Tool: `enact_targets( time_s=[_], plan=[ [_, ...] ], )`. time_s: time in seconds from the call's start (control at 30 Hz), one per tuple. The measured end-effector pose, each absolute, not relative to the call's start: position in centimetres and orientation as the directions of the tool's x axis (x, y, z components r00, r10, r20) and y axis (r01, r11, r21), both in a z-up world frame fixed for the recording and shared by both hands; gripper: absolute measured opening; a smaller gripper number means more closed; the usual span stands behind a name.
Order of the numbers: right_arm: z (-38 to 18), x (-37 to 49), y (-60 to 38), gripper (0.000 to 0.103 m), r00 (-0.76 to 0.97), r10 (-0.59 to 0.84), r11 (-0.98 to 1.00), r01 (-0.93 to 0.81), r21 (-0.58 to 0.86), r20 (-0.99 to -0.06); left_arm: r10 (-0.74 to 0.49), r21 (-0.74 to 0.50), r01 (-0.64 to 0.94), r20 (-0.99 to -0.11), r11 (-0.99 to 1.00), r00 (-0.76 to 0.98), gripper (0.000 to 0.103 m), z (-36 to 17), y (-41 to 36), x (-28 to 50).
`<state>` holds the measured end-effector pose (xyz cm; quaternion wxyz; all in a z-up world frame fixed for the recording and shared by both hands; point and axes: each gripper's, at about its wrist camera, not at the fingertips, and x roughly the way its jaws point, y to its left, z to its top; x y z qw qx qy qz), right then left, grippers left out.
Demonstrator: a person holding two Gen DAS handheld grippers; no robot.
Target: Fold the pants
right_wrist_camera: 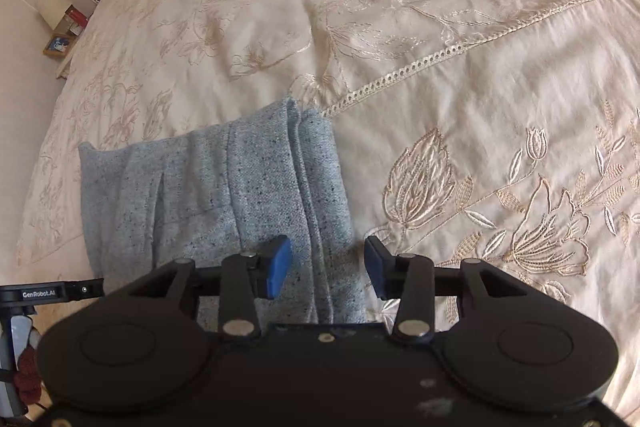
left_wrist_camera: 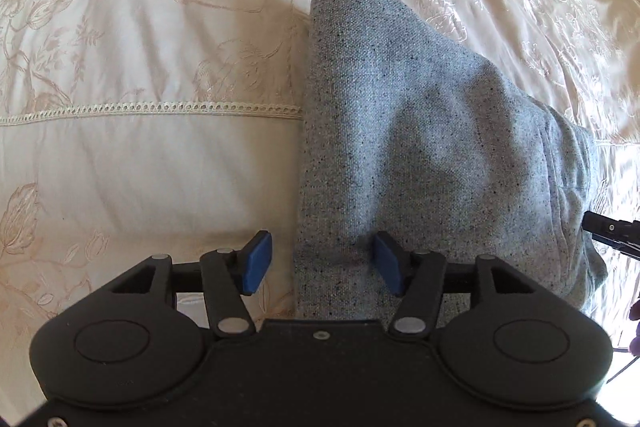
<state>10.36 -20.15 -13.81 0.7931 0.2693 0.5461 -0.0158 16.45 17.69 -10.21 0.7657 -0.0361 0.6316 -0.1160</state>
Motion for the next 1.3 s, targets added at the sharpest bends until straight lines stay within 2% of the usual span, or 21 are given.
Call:
enact_targets(
  time_s=[0.17, 0.23, 0.3, 0.37, 0.47, 0.5, 0.53, 0.6, 0.73, 0.8, 0.83, 0.87, 0.9, 0.93, 1.0, 1.1, 1.3],
  plan=[
    [-14.8, 11.1, -20.1, 0.049, 0.414, 0.356, 0.817, 0.296, 0.494, -0.838, -0.252, -0.229, 0.141, -0.95, 0.963, 0.183, 0.064, -10.6, 16.9, 16.7],
    [-15.1, 11.2, -19.8, 0.051, 0.414, 0.358, 0.819, 0.292, 0.495, -0.837, -0.262, -0.237, 0.148, -0.947, 0.96, 0.185, 0.069, -11.0, 16.6, 16.9],
    [-15.4, 11.3, -19.9, 0.051, 0.413, 0.36, 0.815, 0.298, 0.498, -0.837, -0.291, -0.268, 0.144, -0.941, 0.953, 0.174, 0.08, -11.7, 16.5, 17.2],
    [-15.7, 11.3, -20.0, 0.051, 0.406, 0.363, 0.807, 0.313, 0.501, -0.838, -0.317, -0.299, 0.126, -0.935, 0.946, 0.162, 0.085, -12.3, 16.4, 17.7],
    [-15.4, 11.9, -19.8, 0.052, 0.373, 0.373, 0.813, 0.31, 0.493, -0.85, -0.319, -0.306, 0.102, -0.935, 0.947, 0.154, 0.085, -12.5, 16.4, 18.0],
    [-15.2, 12.1, -19.6, 0.047, 0.364, 0.37, 0.823, 0.297, 0.483, -0.855, -0.325, -0.314, 0.092, -0.932, 0.945, 0.159, 0.085, -12.4, 16.6, 17.9],
    [-14.8, 12.2, -19.4, 0.033, 0.364, 0.374, 0.831, 0.278, 0.483, -0.853, -0.335, -0.326, 0.083, -0.927, 0.942, 0.166, 0.084, -12.3, 16.9, 17.8],
    [-13.7, 12.2, -18.6, 0.022, 0.366, 0.361, 0.86, 0.224, 0.458, -0.858, -0.342, -0.338, 0.052, -0.92, 0.94, 0.191, 0.078, -11.9, 17.8, 17.4],
    [-12.1, 11.5, -17.6, 0.019, 0.388, 0.327, 0.894, 0.169, 0.415, -0.862, -0.33, -0.347, -0.032, -0.914, 0.937, 0.235, 0.08, -12.0, 19.0, 16.7],
    [-12.0, 11.2, -17.5, 0.018, 0.392, 0.319, 0.893, 0.182, 0.412, -0.863, -0.329, -0.334, 0.017, -0.919, 0.943, 0.216, 0.093, -12.5, 17.9, 16.8],
    [-12.1, 11.1, -17.5, 0.018, 0.393, 0.314, 0.893, 0.188, 0.41, -0.864, -0.314, -0.311, 0.048, -0.928, 0.949, 0.199, 0.094, -12.6, 17.0, 17.1],
    [-12.2, 11.1, -17.4, 0.018, 0.392, 0.306, 0.894, 0.194, 0.403, -0.867, -0.303, -0.295, 0.07, -0.934, 0.953, 0.189, 0.088, -12.7, 16.3, 17.3],
    [-12.2, 11.1, -17.3, 0.018, 0.391, 0.297, 0.897, 0.199, 0.395, -0.871, -0.333, -0.321, 0.094, -0.924, 0.942, 0.188, 0.062, -12.5, 16.0, 17.4],
    [-12.0, 10.9, -17.3, 0.018, 0.393, 0.29, 0.899, 0.2, 0.389, -0.873, -0.355, -0.342, 0.101, -0.917, 0.934, 0.183, 0.057, -12.0, 16.0, 17.5],
    [-11.2, 10.6, -16.7, 0.017, 0.41, 0.277, 0.909, 0.182, 0.375, -0.869, -0.354, -0.343, 0.091, -0.913, 0.935, 0.203, 0.026, -11.1, 16.6, 17.2],
    [-9.5, 10.5, -16.3, 0.015, 0.434, 0.271, 0.919, 0.148, 0.365, -0.859, -0.349, -0.334, 0.104, -0.901, 0.937, 0.258, 0.02, -9.0, 17.2, 15.8],
    [-5.5, 10.1, -15.5, 0.013, 0.465, 0.299, 0.923, 0.083, 0.377, -0.834, -0.289, -0.249, 0.151, -0.873, 0.957, 0.392, 0.019, -3.7, 16.6, 14.1]
  ],
)
